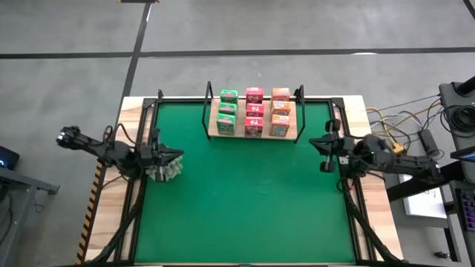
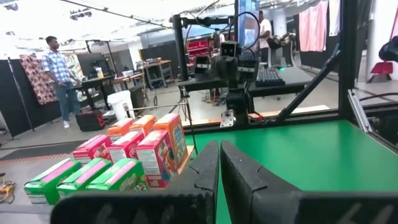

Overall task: Stack cereal on shelf
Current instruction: Return to Home Position

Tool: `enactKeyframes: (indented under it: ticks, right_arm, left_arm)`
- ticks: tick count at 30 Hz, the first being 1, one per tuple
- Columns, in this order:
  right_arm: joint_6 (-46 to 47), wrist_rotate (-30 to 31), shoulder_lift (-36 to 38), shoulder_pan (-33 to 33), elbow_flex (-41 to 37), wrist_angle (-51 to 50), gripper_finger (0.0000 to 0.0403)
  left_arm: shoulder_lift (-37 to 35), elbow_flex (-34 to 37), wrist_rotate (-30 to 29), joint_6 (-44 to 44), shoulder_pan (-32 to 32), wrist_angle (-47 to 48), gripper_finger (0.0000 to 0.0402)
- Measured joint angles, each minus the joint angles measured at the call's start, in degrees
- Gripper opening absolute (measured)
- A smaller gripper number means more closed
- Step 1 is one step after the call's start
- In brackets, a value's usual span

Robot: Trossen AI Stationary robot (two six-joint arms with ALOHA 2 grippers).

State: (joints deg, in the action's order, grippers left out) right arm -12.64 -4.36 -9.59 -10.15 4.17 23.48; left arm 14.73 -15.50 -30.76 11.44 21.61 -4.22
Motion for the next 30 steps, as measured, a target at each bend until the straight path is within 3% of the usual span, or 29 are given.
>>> enactKeyframes:
  ticks: [13,22,25,30]
  right_arm:
    - [-5.2,-2.6,9.6,0.0,-3.5,-3.1,0.0008]
    - [4.0,-1.5,9.0,0.0,-3.5,-3.1,0.0009]
    - [3.8,-1.6,8.0,0.0,-3.5,-3.5,0.0009]
    - [3.7,-1.6,6.5,0.0,-3.5,-3.5,0.0009]
  left_arm:
    - [-14.8,10.5,6.5,-0.4,0.0,-1.4,0.0000]
    - [-14.7,11.1,4.4,-1.2,-0.1,-3.8,0.0000]
    - [-14.5,11.1,1.0,-6.8,-0.1,-3.7,0.0000]
    - [-14.5,11.1,-0.2,-7.9,0.0,-3.4,0.0000]
